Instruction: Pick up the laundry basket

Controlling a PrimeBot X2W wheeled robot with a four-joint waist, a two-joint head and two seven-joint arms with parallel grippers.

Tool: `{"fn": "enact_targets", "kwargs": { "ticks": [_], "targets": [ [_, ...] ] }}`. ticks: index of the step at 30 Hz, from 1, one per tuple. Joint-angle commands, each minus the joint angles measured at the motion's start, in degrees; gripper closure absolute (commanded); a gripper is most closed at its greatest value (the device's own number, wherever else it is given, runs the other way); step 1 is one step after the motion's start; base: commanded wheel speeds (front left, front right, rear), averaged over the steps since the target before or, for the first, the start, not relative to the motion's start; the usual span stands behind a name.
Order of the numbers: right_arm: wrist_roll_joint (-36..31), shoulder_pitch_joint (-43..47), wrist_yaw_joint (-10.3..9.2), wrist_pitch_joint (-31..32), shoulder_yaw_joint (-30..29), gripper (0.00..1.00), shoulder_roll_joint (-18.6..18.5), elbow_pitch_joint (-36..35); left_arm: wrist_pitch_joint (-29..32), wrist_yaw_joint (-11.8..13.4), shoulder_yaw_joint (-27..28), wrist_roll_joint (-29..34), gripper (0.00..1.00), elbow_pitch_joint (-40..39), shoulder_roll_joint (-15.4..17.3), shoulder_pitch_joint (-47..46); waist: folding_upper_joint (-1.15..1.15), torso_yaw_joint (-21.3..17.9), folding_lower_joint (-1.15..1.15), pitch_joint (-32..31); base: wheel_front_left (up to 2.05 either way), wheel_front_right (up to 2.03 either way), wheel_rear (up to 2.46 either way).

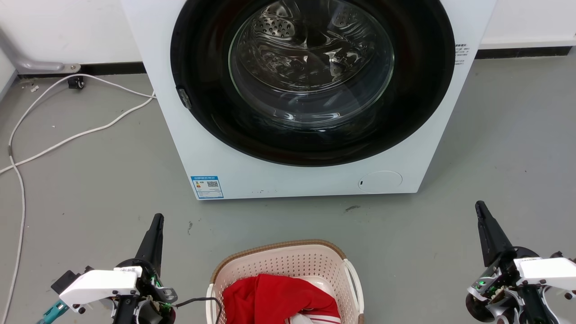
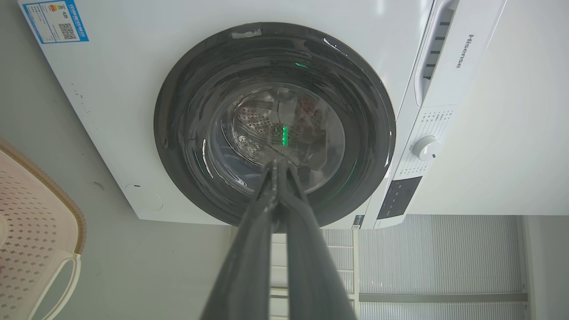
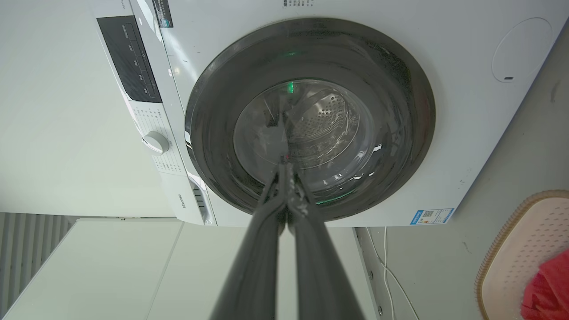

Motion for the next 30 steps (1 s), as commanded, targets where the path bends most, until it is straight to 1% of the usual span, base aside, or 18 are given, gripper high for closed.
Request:
{"fn": "enact_targets", "kwargs": {
  "ticks": [1,23,24,28,30],
  "targets": [
    [0.23,-0.16,-0.02,0.08,-0.01,1.0,-0.03,-0.23,0.11,-0.27,0.11,0.01,1.0,0.01,-0.06,-0.49,0.0,0.0,0.0,0.0,0.0,0.0,0.0],
    [0.23,-0.16,-0.02,0.08,-0.01,1.0,-0.03,-0.23,0.11,-0.27,0.11,0.01,1.0,0.01,-0.06,-0.49,0.0,0.0,0.0,0.0,0.0,0.0,0.0],
    [0.0,0.01,0.0,-0.01,0.0,0.0,0.0,0.02,-0.01,0.0,0.0,0.0,0.0,0.02,0.0,0.0,0.0,0.0,0.0,0.0,0.0,0.0,0.0],
    [-0.07,1.15,-0.01,-0.17,0.15,0.0,0.09,1.82,-0.17,0.1,-0.27,0.05,0.0,1.6,-0.22,1.52,0.0,0.0,0.0,0.02,0.0,0.0,0.0],
    [-0.51,1.24,-0.01,-0.77,0.21,0.0,0.08,1.6,-0.77,0.09,-0.36,0.5,0.0,1.17,-0.21,1.59,0.0,0.01,0.0,0.03,0.0,0.0,0.0]
  ]
}}
